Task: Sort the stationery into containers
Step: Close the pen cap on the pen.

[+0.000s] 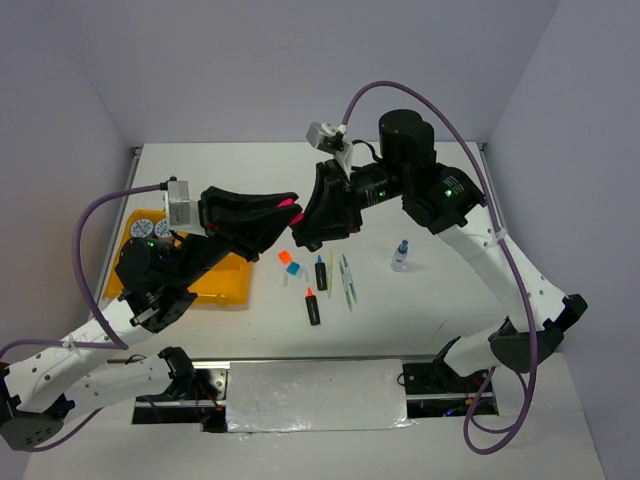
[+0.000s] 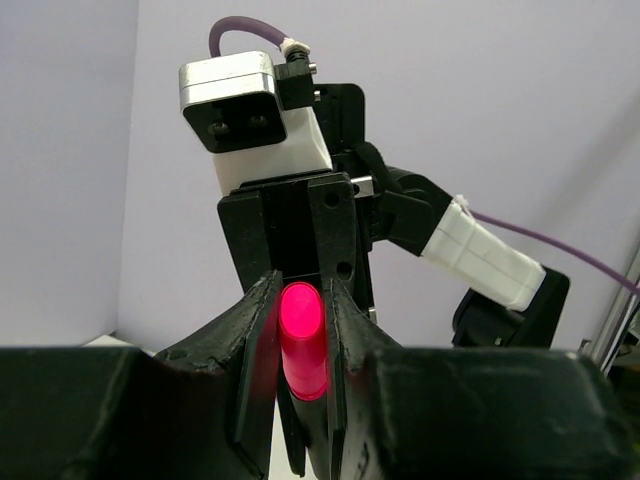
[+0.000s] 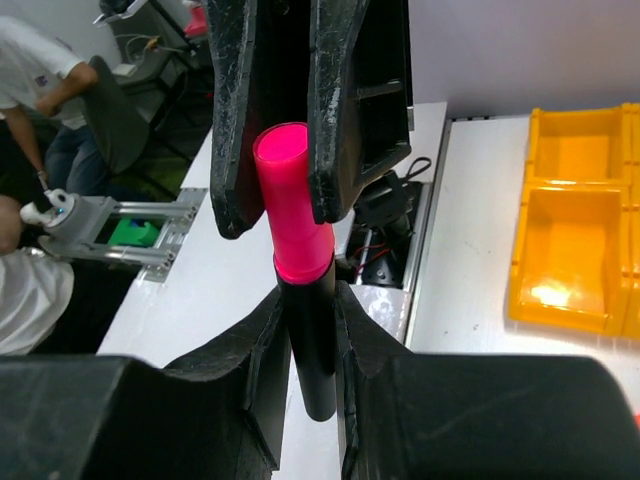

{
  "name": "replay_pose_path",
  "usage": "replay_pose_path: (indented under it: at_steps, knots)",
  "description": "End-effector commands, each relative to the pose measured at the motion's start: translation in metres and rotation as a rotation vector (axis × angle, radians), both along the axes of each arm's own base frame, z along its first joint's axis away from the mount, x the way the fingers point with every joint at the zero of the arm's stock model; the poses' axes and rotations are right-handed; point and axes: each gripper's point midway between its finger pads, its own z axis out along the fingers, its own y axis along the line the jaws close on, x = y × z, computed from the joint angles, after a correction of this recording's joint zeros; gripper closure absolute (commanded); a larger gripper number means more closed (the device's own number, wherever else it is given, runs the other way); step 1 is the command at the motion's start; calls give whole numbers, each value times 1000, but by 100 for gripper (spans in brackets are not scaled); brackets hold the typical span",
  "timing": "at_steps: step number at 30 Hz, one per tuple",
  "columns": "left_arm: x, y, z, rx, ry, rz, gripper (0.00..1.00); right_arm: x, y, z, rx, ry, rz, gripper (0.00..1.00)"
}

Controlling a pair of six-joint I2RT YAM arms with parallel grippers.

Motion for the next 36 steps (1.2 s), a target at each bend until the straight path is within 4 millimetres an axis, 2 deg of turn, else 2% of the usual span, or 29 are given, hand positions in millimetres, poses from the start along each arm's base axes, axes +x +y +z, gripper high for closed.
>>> replay_pose_path:
  at_steps: [1,3,4,8,12,13,16,17,18,20,21,23,24,26,27,30,35,36]
  knots:
    - [-97,-37,-266,749,575,-522,100,16,-10,132,398,-429,-157,100]
    - [-110,-38,-272,761,590,-559,100,11,-14,134,404,-440,-138,100]
    - [-113,-41,-269,744,574,-573,100,10,-14,134,406,-441,-130,100]
    - [-128,-45,-276,765,574,-607,100,2,-19,137,414,-454,-101,100]
    - [-132,-45,-290,799,617,-607,100,-1,-21,141,408,-463,-102,100]
    - [-132,-44,-299,830,644,-598,100,0,-21,140,409,-466,-112,100]
    - [-123,-48,-298,835,649,-546,100,6,-23,139,404,-479,-162,100]
    - [-121,-43,-302,874,670,-513,100,8,-23,136,405,-484,-170,100]
    - [-101,-47,-284,858,634,-403,100,11,-21,126,403,-480,-187,100]
    - [-82,-34,-278,904,646,-254,100,14,-20,112,397,-465,-193,100]
    - [-58,-32,-253,862,614,-123,100,18,-16,97,389,-449,-189,100]
    - [-45,-24,-230,826,579,-39,100,24,-10,75,380,-420,-183,100]
    - [-32,-21,-210,782,548,34,100,22,-11,71,385,-416,-181,100]
    - [-25,-15,-190,736,524,81,100,25,-8,55,369,-384,-180,100]
    - [-22,-13,-175,699,510,97,100,26,-8,54,374,-389,-181,100]
    - [-3,6,-147,606,513,237,100,37,-4,40,355,-359,-201,100]
    - [6,23,-120,513,500,316,100,48,8,13,318,-287,-182,100]
    - [6,24,-119,509,490,316,100,48,9,14,334,-296,-179,100]
